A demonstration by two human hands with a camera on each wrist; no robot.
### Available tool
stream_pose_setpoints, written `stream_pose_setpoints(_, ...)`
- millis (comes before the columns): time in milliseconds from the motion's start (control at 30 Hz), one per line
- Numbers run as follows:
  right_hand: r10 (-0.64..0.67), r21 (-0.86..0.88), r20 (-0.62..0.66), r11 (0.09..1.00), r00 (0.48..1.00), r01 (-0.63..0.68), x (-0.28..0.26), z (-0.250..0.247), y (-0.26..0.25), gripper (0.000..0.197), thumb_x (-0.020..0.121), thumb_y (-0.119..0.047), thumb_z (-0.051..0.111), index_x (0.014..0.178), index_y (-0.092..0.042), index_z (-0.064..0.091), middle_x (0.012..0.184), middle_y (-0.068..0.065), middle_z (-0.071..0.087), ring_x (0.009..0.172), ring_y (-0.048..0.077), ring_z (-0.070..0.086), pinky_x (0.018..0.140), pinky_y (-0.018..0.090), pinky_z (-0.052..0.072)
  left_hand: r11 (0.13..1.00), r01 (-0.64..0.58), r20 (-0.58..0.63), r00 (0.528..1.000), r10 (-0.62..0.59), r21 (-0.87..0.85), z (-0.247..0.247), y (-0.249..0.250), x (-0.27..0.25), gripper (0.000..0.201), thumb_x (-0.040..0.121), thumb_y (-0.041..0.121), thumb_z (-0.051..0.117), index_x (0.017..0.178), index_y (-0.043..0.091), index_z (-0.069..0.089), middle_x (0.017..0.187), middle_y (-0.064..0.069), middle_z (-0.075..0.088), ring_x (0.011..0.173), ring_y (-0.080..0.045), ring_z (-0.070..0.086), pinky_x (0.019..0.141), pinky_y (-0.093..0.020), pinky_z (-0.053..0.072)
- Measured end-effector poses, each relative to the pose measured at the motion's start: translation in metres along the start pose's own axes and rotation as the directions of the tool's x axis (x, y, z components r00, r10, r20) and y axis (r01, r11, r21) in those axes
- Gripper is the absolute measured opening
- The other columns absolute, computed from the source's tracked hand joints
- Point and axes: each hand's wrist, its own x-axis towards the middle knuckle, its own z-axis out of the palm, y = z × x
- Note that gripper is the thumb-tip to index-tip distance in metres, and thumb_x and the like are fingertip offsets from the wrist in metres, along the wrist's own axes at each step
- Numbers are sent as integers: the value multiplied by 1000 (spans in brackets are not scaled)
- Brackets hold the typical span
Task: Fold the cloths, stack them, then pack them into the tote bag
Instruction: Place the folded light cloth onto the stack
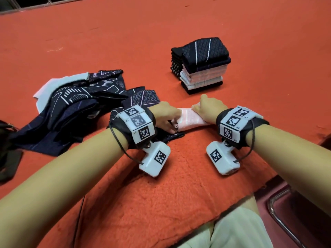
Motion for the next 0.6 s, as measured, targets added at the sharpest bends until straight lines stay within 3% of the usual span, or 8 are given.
stream_pose_setpoints(67,23,7,1,1000,1000,-23,-1,1,-4,42,96,-36,41,124,-4,38,124,19,54,112,37,52,79,37,36,995,25,-33,999,-28,-99,1,3,-2,30,92,19,59,103,0,38,84,-12,45,61,-21,56,45,-26,54)
stream_pose_setpoints(133,84,26,5,996,996,-84,-4,1,-5,48,96,-37,42,130,-5,33,132,20,44,118,38,47,88,40,37,996,38,-59,997,-43,-75,4,3,-3,36,89,15,64,104,3,33,82,-12,43,61,-21,55,46,-26,54)
stream_pose_setpoints(200,138,28,26,990,990,-139,-7,-1,-2,55,96,-42,42,134,-3,33,137,20,38,123,38,44,95,39,36,998,34,-60,998,-37,-47,7,3,-4,27,88,10,64,90,-3,41,75,-12,47,58,-20,54,44,-25,53)
stream_pose_setpoints(267,102,66,45,992,994,-105,-6,-3,3,53,96,-41,41,129,0,43,132,21,48,119,36,48,86,34,37,998,20,-65,998,-24,-55,6,2,-5,25,88,7,63,75,-4,44,66,-12,49,55,-19,53,45,-25,53)
stream_pose_setpoints(333,68,160,40,984,997,-74,-9,-8,8,47,98,-36,38,121,3,51,125,23,54,114,36,51,81,31,36,994,-7,-53,999,1,-113,6,-1,-4,19,89,3,60,75,-3,49,62,-12,51,55,-18,53,50,-26,55)
stream_pose_setpoints(433,92,353,-54,933,994,-67,-14,-12,15,43,100,-31,33,118,4,51,126,26,51,116,38,48,90,36,36,974,-65,-55,997,55,-218,13,-5,-7,14,89,-3,50,76,2,51,56,-10,52,54,-16,50,48,-21,53)
stream_pose_setpoints(500,158,510,-139,858,978,-66,-19,-12,18,35,99,-34,35,111,-5,51,126,27,50,114,37,48,92,36,36,944,-130,-128,987,95,-304,18,-6,-12,18,89,-4,46,76,6,53,56,-8,52,50,-13,51,49,-20,52)
stream_pose_setpoints(600,264,655,-257,755,930,-33,-29,-8,19,27,98,-37,40,100,-11,46,122,25,53,110,36,51,90,36,37,910,-272,-253,947,196,-314,21,-2,-19,16,93,9,48,99,6,63,72,-10,58,56,-11,54,58,-24,54)
